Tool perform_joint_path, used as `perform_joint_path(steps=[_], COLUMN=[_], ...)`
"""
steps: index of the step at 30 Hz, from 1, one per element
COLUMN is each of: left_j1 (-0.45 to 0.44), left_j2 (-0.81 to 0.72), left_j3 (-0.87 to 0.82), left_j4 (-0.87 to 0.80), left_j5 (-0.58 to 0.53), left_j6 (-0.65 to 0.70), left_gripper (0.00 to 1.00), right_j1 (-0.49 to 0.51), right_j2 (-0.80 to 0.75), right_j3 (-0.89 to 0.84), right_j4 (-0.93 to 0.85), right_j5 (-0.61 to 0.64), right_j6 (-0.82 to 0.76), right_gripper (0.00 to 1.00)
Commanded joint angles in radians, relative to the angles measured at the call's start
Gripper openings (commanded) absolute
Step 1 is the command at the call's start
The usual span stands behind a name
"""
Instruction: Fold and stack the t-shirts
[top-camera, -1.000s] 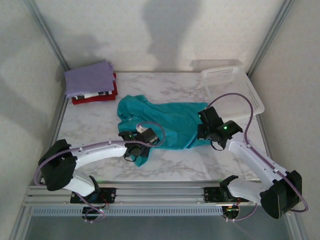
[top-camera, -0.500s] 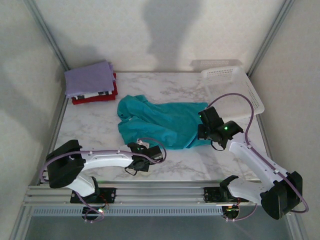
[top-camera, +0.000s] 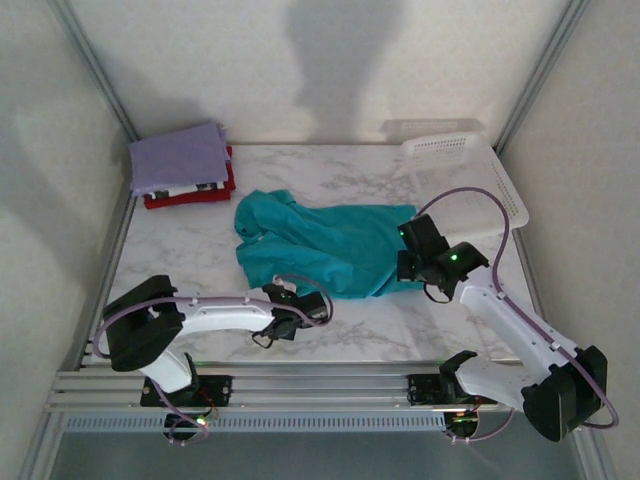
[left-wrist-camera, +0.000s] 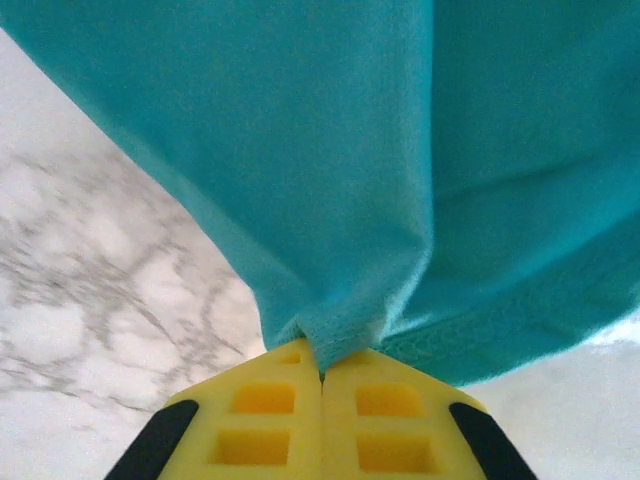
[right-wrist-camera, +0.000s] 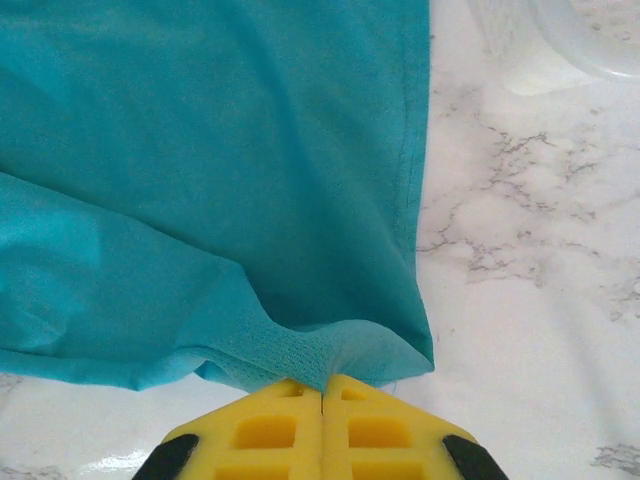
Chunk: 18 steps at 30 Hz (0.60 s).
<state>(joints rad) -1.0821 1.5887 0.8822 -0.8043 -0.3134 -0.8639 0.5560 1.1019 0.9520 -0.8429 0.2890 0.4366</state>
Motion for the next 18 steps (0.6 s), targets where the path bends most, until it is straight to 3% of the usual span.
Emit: perform_joint_path(steps=[1,10,14,18], left_j1=[0.070,0.355,0.473,0.520], left_j2=[-0.047,-0.179,-0.118,-0.031], left_j3=[0.128,0.575,0.868,1.165], left_j4=[-0.083,-0.059,-0.076,-0.122], left_j5=[-0.155,-0.279,-0.289,-0.348], left_j6=[0.043,0.363,0.522,0.652], left_gripper=[0.00,0.00,0.00,0.00], right_j1=[-0.005,-0.005,-0.005,-0.004], right_j2=[-0.046,-0.031,0.050,0.112], right_j3=[0.070,0.326,0.536,0.726], right_j4=[-0.053,-0.020,0.006,0.052], right_j5=[0.031,0.106,0.216,0.280], right_j6=[-0.014,-0.090,-0.188,-0.282], right_gripper=[0.00,0.00,0.00,0.00])
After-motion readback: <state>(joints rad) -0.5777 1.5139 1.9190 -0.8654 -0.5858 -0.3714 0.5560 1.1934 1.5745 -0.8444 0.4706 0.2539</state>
